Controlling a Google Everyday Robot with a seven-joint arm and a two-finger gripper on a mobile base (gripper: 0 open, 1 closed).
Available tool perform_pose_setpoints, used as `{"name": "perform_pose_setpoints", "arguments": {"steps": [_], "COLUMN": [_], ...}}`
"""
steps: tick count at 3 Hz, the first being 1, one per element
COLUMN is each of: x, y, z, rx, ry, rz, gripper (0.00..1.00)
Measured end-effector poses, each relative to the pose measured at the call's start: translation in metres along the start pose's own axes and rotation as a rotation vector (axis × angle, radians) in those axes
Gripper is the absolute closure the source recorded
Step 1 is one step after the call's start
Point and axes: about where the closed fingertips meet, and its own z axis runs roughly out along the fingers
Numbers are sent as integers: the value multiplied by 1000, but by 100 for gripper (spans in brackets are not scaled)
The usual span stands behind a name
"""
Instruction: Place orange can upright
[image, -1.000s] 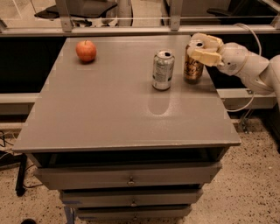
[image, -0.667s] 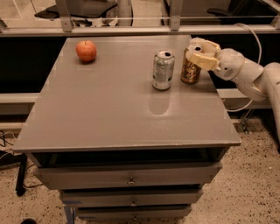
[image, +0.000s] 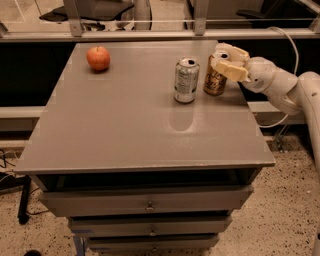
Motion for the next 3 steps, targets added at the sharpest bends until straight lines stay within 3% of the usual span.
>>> {"name": "perform_pose_setpoints", "arguments": {"steps": [1, 2, 3], "x": [-1, -2, -11], "y": [2, 5, 11], "z": [2, 4, -2], "rx": [-19, -49, -82], "ry": [17, 74, 160], "rz": [7, 29, 53], "gripper": [12, 0, 0]}}
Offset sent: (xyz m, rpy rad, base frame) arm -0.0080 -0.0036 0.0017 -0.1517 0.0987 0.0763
